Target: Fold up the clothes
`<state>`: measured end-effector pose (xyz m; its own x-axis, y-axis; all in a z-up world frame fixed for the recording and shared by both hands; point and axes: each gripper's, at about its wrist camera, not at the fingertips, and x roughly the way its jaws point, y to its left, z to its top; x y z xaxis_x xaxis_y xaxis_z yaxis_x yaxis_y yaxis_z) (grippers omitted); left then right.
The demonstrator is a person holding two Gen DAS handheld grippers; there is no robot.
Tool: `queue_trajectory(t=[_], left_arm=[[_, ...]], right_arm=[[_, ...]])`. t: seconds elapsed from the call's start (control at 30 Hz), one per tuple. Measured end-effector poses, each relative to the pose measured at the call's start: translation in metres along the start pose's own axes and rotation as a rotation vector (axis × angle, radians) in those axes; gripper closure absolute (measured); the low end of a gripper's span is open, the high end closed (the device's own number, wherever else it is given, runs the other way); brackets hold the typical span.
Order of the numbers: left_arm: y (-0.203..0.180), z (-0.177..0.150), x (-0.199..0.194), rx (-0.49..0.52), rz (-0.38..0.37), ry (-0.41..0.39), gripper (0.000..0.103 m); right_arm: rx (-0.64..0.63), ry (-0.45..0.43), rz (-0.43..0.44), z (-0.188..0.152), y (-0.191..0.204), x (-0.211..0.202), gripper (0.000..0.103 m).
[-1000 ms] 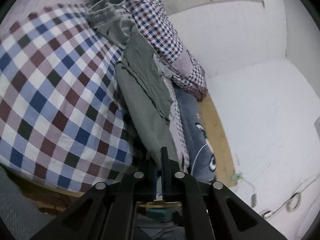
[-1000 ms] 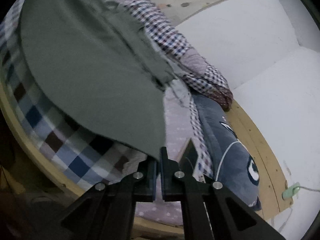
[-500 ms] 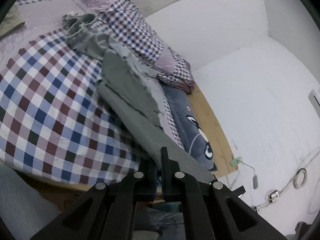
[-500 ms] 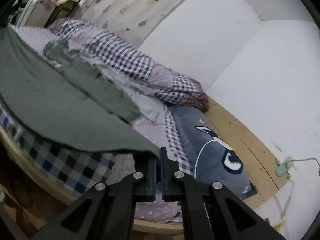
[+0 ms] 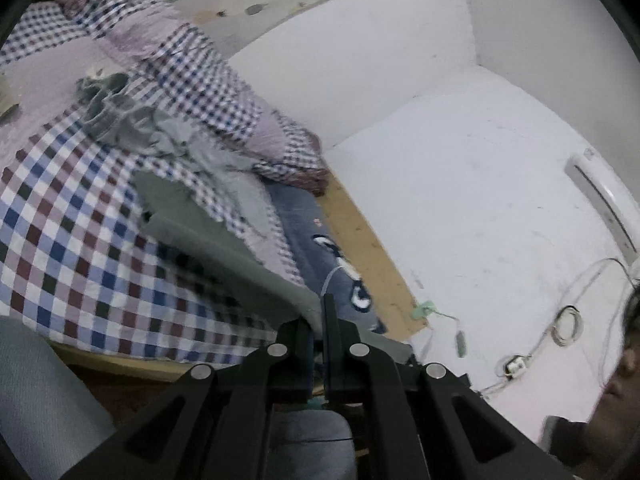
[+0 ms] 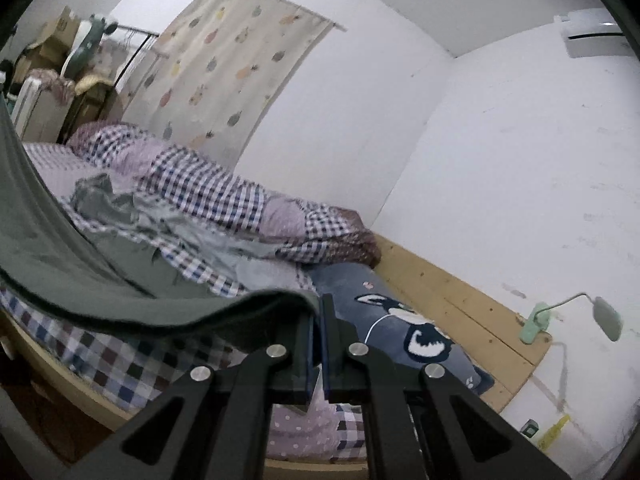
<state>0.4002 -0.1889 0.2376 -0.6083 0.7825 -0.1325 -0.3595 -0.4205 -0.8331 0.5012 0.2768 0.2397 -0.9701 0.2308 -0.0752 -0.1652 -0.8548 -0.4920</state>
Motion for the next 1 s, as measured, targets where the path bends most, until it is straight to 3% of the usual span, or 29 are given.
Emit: queue_trajectory(t=[0.13,0.33,0.57,1.0], left_arm=[[-0.015,0.004,-0.01,0.024,-0.04,-0.021,0.102],[0.01,0.019,0.008,-0.068,0.048,-0.003,0.102],[0.042,0.047,0.039,-0.166,0.113,0.013,0.102],[0.072,0.131,0.113,-0.203,0.221,0.056,0.102]], right_arm=[[0.022,-0.017,-0.017,0.012,-0.01,-0.011,0.103],[0.025,0.119,0.032,0.003,-0.012,0.025,0.102],[0.009,0.185,0.072,0.009,-0.014,0.069,0.102],[-0.078,0.291,0.158,0.04,0.002,0.212,0.102]])
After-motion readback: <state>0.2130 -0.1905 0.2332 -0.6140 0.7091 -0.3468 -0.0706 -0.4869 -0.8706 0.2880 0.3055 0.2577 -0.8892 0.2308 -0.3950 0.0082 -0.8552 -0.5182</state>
